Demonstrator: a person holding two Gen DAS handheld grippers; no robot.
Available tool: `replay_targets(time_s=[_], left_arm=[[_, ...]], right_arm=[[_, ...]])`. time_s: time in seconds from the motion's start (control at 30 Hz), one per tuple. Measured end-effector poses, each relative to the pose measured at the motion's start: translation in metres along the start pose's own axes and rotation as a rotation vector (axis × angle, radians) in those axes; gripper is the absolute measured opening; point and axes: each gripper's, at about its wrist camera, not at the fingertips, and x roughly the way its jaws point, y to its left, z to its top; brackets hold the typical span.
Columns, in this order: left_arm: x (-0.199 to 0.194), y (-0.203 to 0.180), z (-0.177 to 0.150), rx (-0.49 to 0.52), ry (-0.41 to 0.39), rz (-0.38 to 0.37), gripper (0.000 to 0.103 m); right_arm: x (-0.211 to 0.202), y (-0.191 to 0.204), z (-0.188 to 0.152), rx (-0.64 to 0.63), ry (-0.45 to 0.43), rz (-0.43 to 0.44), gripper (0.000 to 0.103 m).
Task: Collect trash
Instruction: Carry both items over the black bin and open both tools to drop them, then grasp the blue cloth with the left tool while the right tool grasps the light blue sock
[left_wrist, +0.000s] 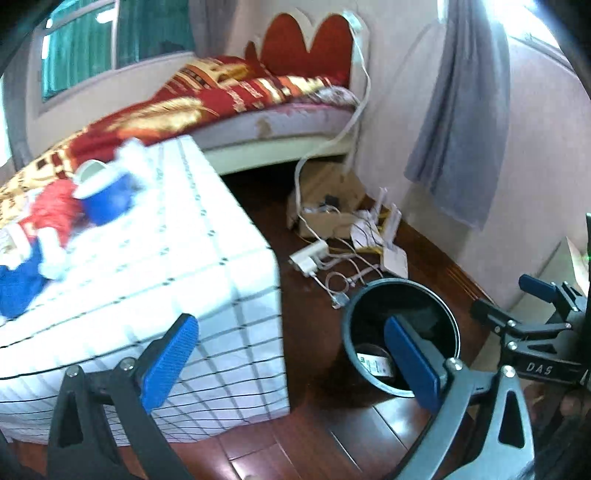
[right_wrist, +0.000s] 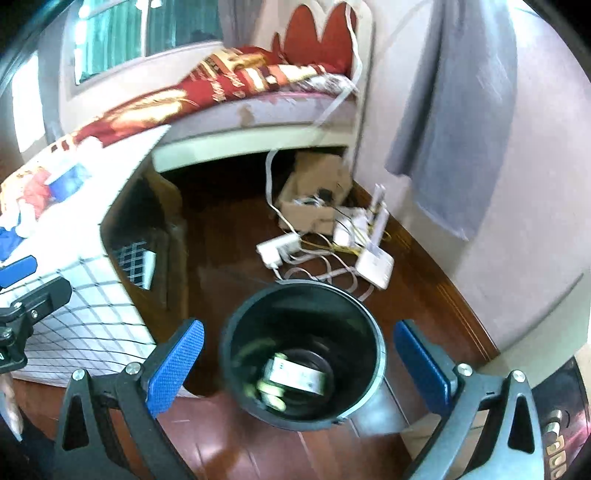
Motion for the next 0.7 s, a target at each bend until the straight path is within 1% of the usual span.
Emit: replay_targets(time_s=[0.13, 0.23, 0.33, 0.47, 0.53, 0.6, 0.7], left_arm=[[-0.025, 0.034, 0.002, -0.063, -0.068, 0.032, 0.102], [-0.037, 0.059, 0.003, -0.111, -0.09, 0.075, 0.101], [-0.056, 0.095, -0.003, -0.153, -0.12, 0.163, 0.101], [-0.074, 0.142, -0.012, -0.215, -0.154, 0.255, 0.101], [-0.079, 0.17, -0.018, -0.245, -0.161, 0.305, 0.099], [-0.081, 0.19, -0.022, -0.268, -0.161, 0.342, 0.097], [-0.08, 0.222, -0.028, -0.308, -0.161, 0.379, 0.095]], right_arm=[[-0.012, 0.042, 0.015, -0.042, 0.006, 0.104, 0.103], [-0.025, 0.078, 0.023, -0.105, -0.052, 0.159, 0.103], [-0.029, 0.116, 0.033, -0.169, -0.085, 0.215, 0.103], [-0.028, 0.162, 0.047, -0.223, -0.108, 0.292, 0.102], [-0.025, 0.185, 0.053, -0.247, -0.113, 0.33, 0.096], [-0.019, 0.213, 0.059, -0.282, -0.115, 0.375, 0.084], [-0.008, 0.253, 0.065, -0.334, -0.112, 0.436, 0.079]])
